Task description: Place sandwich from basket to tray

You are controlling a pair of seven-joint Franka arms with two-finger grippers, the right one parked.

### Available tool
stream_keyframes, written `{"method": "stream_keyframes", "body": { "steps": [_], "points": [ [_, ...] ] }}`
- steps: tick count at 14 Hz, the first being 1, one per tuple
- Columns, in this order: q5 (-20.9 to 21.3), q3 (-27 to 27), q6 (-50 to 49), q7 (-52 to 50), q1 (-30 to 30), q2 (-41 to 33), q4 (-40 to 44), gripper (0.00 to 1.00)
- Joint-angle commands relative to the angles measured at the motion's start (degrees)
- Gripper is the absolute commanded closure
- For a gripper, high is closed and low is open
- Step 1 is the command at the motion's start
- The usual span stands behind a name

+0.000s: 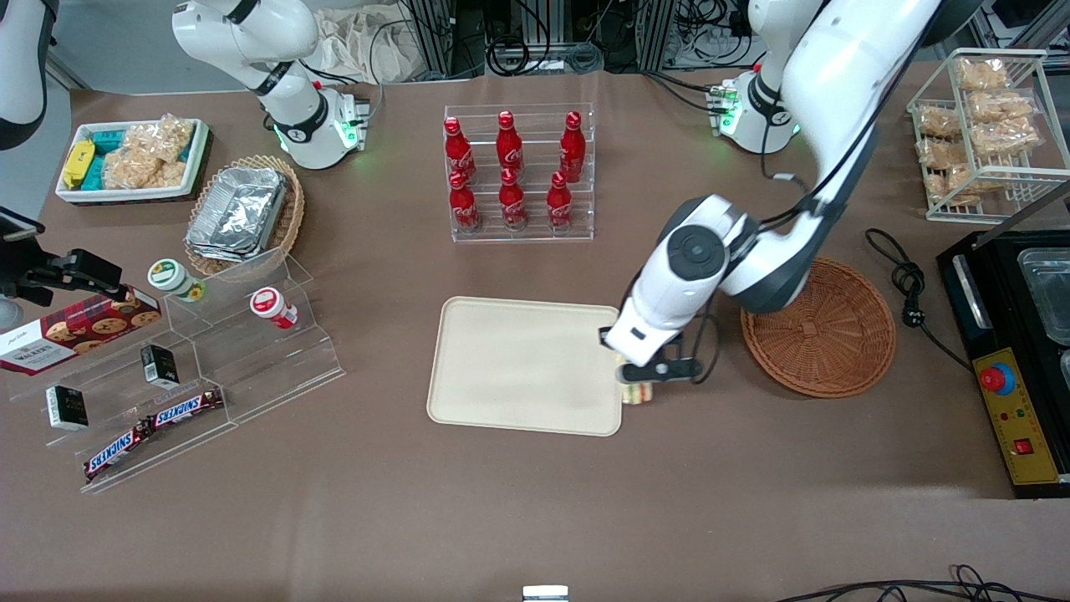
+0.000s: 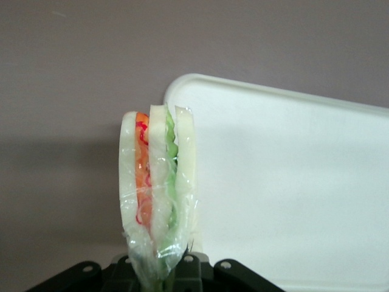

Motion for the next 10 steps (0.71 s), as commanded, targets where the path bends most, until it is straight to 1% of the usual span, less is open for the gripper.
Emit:
{"method": "stream_keyframes", "body": {
  "steps": [1,2,3,5,7,8,9,10],
  "points": [
    [3.5,0.2,0.8,6.0,-0.8,2.4,1.6,0.98],
    [4.2,0.2,0.9,7.1,-0.9,3.0,1.7,0.71],
    [4.3,0.2,0.9,7.2,-1.1,4.0,1.8,0.48],
    [4.2,0.2,2.1,6.4,-1.9,4.5,1.6,0.26],
    [3.3,0.2,4.9,5.4,-1.1,3.8,1.7,0.22],
    [3.3,0.2,5.2,3.0,-0.3,2.8,1.9,0.18],
    [3.4,0.2,5.2,-0.1,0.9,0.3,1.7,0.12],
    [3.3,0.2,4.6,-2.6,1.7,-2.7,1.6,0.11]
  ]
}}
